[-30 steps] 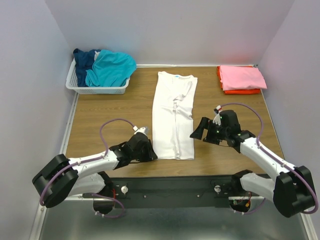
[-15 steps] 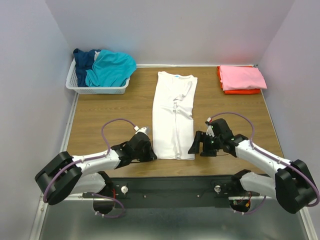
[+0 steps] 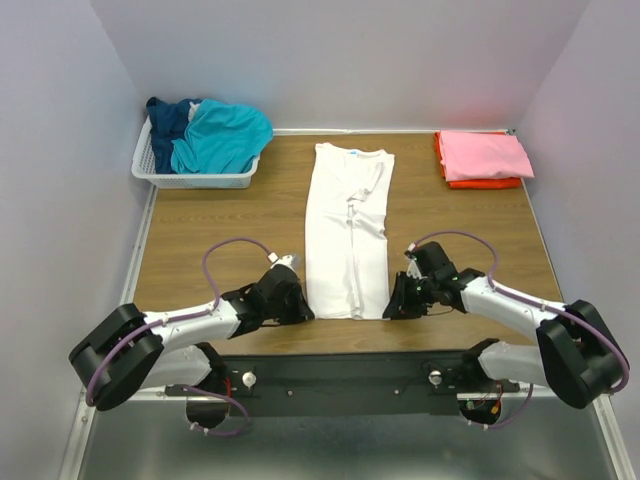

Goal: Fold and stack the t-shirts
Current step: Fold the tshirt

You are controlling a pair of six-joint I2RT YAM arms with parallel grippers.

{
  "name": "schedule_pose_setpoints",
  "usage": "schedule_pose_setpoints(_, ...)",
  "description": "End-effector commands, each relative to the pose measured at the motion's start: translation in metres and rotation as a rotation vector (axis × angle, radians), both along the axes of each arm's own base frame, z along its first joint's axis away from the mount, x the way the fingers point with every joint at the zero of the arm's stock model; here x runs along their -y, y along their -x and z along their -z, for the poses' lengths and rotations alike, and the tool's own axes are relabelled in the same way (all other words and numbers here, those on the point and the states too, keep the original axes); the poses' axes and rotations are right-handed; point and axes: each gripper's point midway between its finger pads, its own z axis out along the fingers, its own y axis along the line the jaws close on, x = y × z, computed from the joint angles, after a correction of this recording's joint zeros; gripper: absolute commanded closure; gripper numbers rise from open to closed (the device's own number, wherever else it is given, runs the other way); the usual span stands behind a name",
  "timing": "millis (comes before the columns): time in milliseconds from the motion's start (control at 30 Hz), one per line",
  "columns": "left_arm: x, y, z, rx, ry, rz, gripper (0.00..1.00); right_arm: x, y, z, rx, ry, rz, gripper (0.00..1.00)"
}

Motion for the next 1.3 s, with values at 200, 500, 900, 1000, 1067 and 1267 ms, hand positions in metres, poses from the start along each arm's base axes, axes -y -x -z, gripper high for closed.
schedule_pose_setpoints(200,-0.004,0.017,0.007,-0.037,0.014,0.047,1.0,-0.002,0.017,0.006,-0.037,-0.028,0.005,0.99)
schedule_pose_setpoints(500,-0.002,0.047,-0.006,-0.063,0.125,0.111,1.0,-0.011,0.064,-0.008,-0.14,-0.194,0.017,0.99)
schedule_pose_setpoints(900,0.009,-0.01,-0.077,0.183,0.12,0.024,1.0,-0.017,-0.017,-0.063,0.2,-0.121,0.08,0.99)
schedule_pose_setpoints(1000,0.006,-0.037,-0.086,0.242,0.043,-0.029,1.0,-0.014,-0.049,-0.077,0.299,-0.051,0.109,0.99)
schedule_pose_setpoints(1067,0.009,-0.059,-0.098,0.297,0.018,-0.031,1.0,-0.011,-0.071,-0.084,0.355,0.006,0.142,0.99)
schedule_pose_setpoints(1267,0.011,-0.115,-0.109,0.339,-0.021,-0.091,1.0,0.004,-0.125,-0.102,0.493,0.166,0.26,0.99)
